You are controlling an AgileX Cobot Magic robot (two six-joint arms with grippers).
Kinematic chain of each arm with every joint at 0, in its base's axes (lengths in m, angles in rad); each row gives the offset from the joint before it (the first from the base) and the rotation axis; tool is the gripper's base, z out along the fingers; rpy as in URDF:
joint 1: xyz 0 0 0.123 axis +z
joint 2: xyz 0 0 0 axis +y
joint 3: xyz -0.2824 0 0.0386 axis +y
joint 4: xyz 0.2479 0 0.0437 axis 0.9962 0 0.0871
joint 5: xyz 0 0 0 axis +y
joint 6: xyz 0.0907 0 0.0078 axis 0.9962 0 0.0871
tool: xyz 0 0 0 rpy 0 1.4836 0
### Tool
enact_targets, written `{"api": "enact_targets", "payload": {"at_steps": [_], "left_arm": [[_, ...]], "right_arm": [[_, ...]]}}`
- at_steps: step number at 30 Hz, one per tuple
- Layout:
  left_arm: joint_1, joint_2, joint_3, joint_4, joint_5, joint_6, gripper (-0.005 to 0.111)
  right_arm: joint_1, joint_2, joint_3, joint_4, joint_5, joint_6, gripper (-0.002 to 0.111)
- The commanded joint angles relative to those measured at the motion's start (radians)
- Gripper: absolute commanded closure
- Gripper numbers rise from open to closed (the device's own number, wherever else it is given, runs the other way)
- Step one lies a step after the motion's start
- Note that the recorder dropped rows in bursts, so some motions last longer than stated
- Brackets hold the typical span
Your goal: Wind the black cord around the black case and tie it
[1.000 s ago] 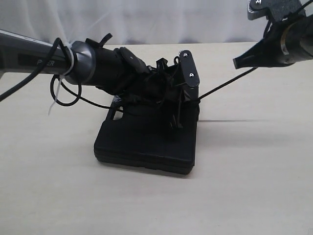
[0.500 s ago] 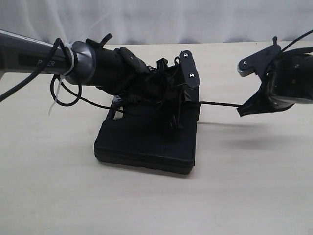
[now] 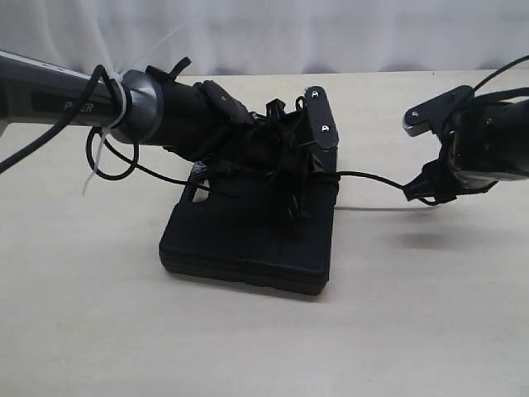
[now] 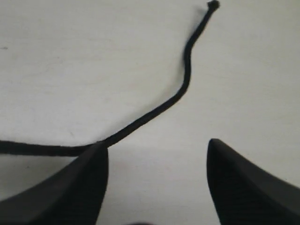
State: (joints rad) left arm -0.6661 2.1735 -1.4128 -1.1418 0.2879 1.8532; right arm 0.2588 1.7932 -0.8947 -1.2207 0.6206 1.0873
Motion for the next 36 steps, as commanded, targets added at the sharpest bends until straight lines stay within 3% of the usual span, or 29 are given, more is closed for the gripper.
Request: {"api": "enact_targets", "payload": {"at_steps": [1, 7, 9, 11, 12, 13, 14, 16, 20, 25, 36], "left_arm": [[-0.009, 0.011, 0.002, -0.001, 0.016, -0.003, 0.107], [-0.009, -0.052, 0.002, -0.001, 0.016, -0.039, 0.107], [-0.007, -0.124, 0.002, 0.012, 0.035, -0.17, 0.107], [0.009, -0.212, 0.004, 0.078, 0.154, -0.289, 0.107], [0.027, -0.269, 0.006, 0.154, 0.23, -0.369, 0.107], [0.036, -0.295, 0.009, 0.182, 0.239, -0.425, 0.107], [0.062, -0.346, 0.044, 0.214, 0.209, -0.501, 0.107], [0.101, -0.427, 0.139, 0.183, 0.095, -0.497, 0.107], [0.124, -0.633, 0.338, 0.12, -0.147, -0.497, 0.107], [0.124, -0.861, 0.466, 0.064, -0.183, -0.501, 0.107], [0.12, -1.269, 0.695, -0.036, -0.244, -0.501, 0.107]], "right_arm": [[-0.005, -0.072, -0.006, -0.004, 0.072, 0.066, 0.049], [-0.005, -0.169, -0.006, 0.171, -0.08, -0.075, 0.049], [-0.005, -0.199, -0.006, 0.257, -0.136, -0.166, 0.05], [-0.001, -0.228, -0.006, 0.346, -0.155, -0.258, 0.062], [-0.001, -0.252, -0.006, 0.412, -0.174, -0.324, 0.075], [-0.001, -0.266, -0.006, 0.452, -0.188, -0.364, 0.081], [-0.001, -0.301, 0.011, 0.523, -0.25, -0.437, 0.094], [-0.001, -0.362, 0.046, 0.593, -0.351, -0.494, 0.104], [-0.001, -0.504, 0.163, 0.611, -0.58, -0.499, 0.104], [-0.001, -0.697, 0.316, 0.609, -0.888, -0.45, 0.104], [-0.001, -1.069, 0.461, 0.605, -0.968, -0.398, 0.104]]}}
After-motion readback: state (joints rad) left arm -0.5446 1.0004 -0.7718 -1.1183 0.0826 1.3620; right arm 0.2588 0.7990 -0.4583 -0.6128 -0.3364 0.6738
